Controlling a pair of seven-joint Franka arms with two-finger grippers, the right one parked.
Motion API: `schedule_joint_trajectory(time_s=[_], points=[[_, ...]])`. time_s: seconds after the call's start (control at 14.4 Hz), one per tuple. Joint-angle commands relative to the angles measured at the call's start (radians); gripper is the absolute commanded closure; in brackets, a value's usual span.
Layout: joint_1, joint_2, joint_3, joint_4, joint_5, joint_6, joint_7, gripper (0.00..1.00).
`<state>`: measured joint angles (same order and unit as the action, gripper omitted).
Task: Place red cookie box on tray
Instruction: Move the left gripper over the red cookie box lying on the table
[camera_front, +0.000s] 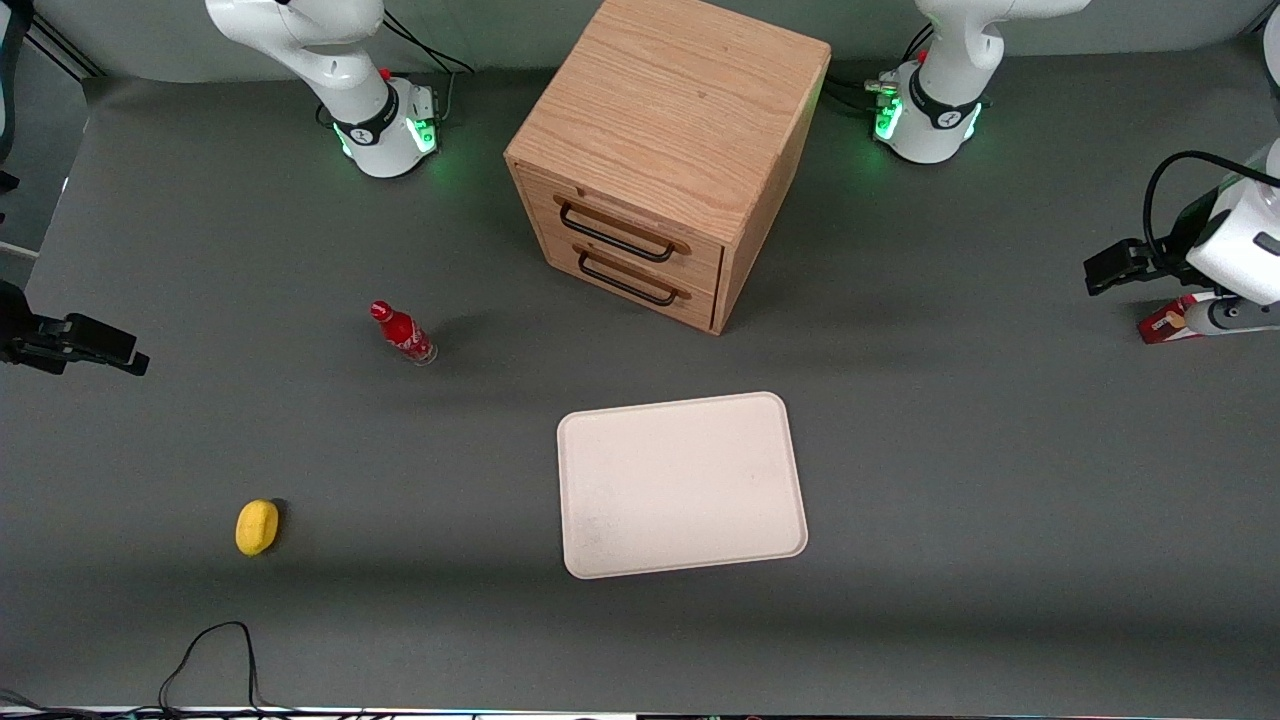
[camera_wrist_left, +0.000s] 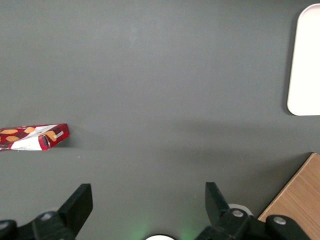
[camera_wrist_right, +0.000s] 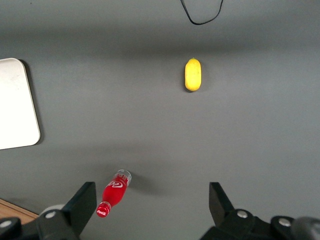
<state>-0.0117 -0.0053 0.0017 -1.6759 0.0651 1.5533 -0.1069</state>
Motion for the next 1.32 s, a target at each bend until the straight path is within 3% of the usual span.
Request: schedule_joint_trajectory(time_s=[0.0, 0.35, 0.84, 1.25], points=[[0.029, 0.011, -0.005, 0.039, 0.008, -0.024, -0.002, 0.00], [0.056, 0.027, 0.000, 0.050, 0.062, -0.038, 0.083, 0.00], [0.327, 0.065, 0.000, 0.051, 0.071, -0.010, 0.811, 0.00], [0.463, 0.068, 0.000, 0.058, 0.125, 0.045, 1.190, 0.00]])
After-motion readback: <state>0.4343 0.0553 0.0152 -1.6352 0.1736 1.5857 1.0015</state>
